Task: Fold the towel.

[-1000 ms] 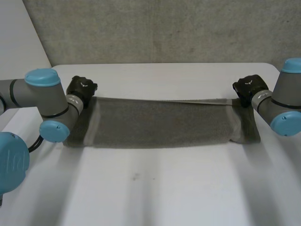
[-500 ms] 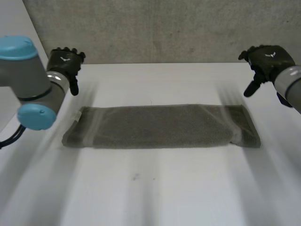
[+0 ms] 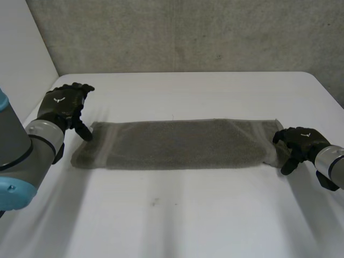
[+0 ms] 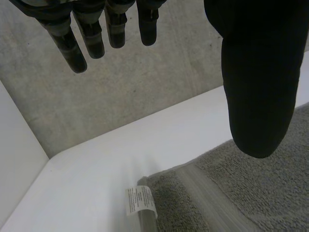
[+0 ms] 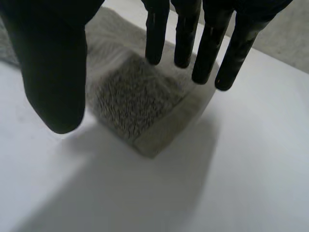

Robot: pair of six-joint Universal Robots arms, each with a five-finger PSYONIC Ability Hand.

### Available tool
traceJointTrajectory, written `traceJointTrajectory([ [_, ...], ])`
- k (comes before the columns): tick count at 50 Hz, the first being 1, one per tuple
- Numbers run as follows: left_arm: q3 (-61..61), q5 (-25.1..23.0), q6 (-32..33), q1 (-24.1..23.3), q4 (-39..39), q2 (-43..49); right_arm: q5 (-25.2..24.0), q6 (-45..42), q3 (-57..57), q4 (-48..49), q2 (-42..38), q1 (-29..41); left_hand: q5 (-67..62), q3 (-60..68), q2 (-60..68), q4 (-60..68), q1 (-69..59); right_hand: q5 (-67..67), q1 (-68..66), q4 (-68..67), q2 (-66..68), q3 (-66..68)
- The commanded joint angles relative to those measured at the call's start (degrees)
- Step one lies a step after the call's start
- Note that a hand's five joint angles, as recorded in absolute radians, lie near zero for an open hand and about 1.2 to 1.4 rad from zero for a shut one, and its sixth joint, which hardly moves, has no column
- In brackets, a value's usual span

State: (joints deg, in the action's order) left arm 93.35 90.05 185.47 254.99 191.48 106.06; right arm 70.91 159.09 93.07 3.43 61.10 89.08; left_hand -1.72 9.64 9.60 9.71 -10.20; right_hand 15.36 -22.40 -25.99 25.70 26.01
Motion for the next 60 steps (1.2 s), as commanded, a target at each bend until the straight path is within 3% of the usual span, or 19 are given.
traceJointTrajectory([
  [1, 0.4, 0.0, 0.0, 0.0, 0.6, 0.4, 0.3, -1.0, -0.8, 4.9, -3.1, -0.1, 1.7, 0.4, 0.4, 0.3, 0.2, 17.0, -19.9, -16.3, 16.6, 16.3],
  [6, 0.9, 0.1, 0.0, 0.0, 0.9, 0.5, 0.5, -2.4, -1.8, 6.8, -4.9, -0.5, 1.7, 0.4, 0.4, 0.3, 0.2, 34.7, -37.6, -34.1, 34.3, 34.0],
  [7, 0.9, 0.1, 0.0, 0.0, 0.9, 0.5, 0.7, -3.2, -2.1, 7.0, -5.1, -1.3, 1.7, 0.4, 0.4, 0.3, 0.2, 53.3, -56.3, -52.7, 53.0, 52.7],
  [14, 1.3, 0.1, 0.0, -0.1, 1.1, 0.1, 4.4, -9.3, -2.5, 8.2, -3.3, -4.1, 1.7, 0.4, 0.4, 0.3, 0.2, 54.6, -57.6, -54.0, 54.3, 54.0],
  [19, 1.3, 0.1, 0.0, 0.0, 1.1, -0.5, 7.0, -20.4, -4.0, 8.9, -2.8, -6.1, 1.7, 0.4, 0.4, 0.3, 0.2, 54.6, -57.6, -54.0, 54.3, 54.0],
  [21, 1.3, 0.1, 0.0, 0.0, 1.1, -0.5, 9.2, -29.0, -4.6, 8.9, -2.6, -9.2, 1.7, 0.4, 0.4, 0.3, 0.2, 54.6, -57.6, -54.0, 54.3, 54.0],
  [28, 1.9, 0.1, 0.0, 0.1, 1.1, -0.5, 11.6, -31.5, -6.4, 9.5, -1.4, -8.1, 1.7, 0.4, 0.4, 0.3, 0.2, 54.6, -57.6, -54.0, 54.3, 54.0],
  [32, 1.9, 0.2, 0.0, 0.2, 1.2, -0.5, 12.1, -30.9, -7.9, 12.0, 2.9, -1.4, 1.7, 0.4, 0.4, 0.3, 0.2, 54.6, -57.6, -54.0, 54.3, 54.0],
  [34, 1.9, 0.2, 0.0, 0.2, 1.2, -0.7, 11.7, -32.1, -8.8, 16.8, 3.8, 7.9, 1.7, 0.4, 0.4, 0.3, 0.2, 54.6, -57.6, -54.0, 54.3, 54.0],
  [37, 2.0, 0.2, 0.0, 0.3, 1.2, -1.1, 11.4, -33.8, -9.7, 20.5, 3.5, 16.5, 1.7, 0.4, 0.4, 0.3, 0.2, 54.6, -57.6, -54.0, 54.3, 54.0],
  [38, 2.0, 0.2, 0.0, 0.3, 1.1, -1.1, 11.4, -33.8, -9.7, 20.6, 3.5, 16.6, 1.7, 0.4, 0.4, 0.3, 0.2, 54.6, -57.6, -54.0, 54.3, 54.0],
  [40, 2.0, 0.3, 0.0, 0.3, 1.1, -1.1, 8.9, -36.5, -10.8, 22.5, 0.9, 25.2, 1.7, 0.4, 0.4, 0.3, 0.2, 54.6, -57.6, -54.0, 54.3, 54.0],
  [41, 2.0, 0.2, 0.0, 0.4, 1.2, -1.1, 8.9, -36.5, -10.8, 22.5, 0.9, 25.3, 1.7, 0.4, 0.4, 0.3, 0.2, 54.6, -57.6, -54.0, 54.3, 54.0],
  [43, 2.1, 0.2, 0.0, 0.4, 1.2, -1.1, 3.9, -38.9, -12.5, 22.6, -3.5, 32.9, 1.7, 0.4, 0.4, 0.3, 0.2, 54.6, -57.6, -54.0, 54.3, 54.0],
  [46, 2.4, 0.2, 0.0, 0.5, 1.3, -1.1, 0.9, -39.6, -13.4, 22.5, -6.0, 36.4, 1.7, 0.4, 0.4, 0.3, 0.2, 54.6, -57.6, -54.0, 54.3, 54.0],
  [48, 2.4, 0.2, 0.0, 0.5, 1.3, -1.1, -3.7, -40.5, -14.2, 22.8, -10.6, 41.9, 1.7, 0.4, 0.4, 0.3, 0.2, 54.6, -57.6, -54.0, 54.3, 54.0],
  [54, 2.4, 0.2, 0.0, 0.3, 1.3, -1.1, -4.9, -40.5, -16.7, 22.4, -16.6, 48.4, 1.7, 0.4, 0.4, 0.3, 0.2, 54.6, -57.6, -54.0, 54.3, 54.0],
  [59, 2.2, 0.2, 0.0, 0.4, 1.4, -0.8, -4.8, -40.4, -17.0, 20.9, -18.7, 49.1, 1.7, 0.4, 0.4, 0.3, 0.2, 54.6, -57.6, -54.0, 54.3, 54.0],
  [60, 2.2, 0.2, 0.0, 0.4, 1.4, -0.8, -4.7, -40.4, -16.9, 20.5, -18.7, 49.2, 1.7, 0.4, 0.4, 0.3, 0.2, 42.0, -45.0, -41.4, 41.7, 41.4],
])
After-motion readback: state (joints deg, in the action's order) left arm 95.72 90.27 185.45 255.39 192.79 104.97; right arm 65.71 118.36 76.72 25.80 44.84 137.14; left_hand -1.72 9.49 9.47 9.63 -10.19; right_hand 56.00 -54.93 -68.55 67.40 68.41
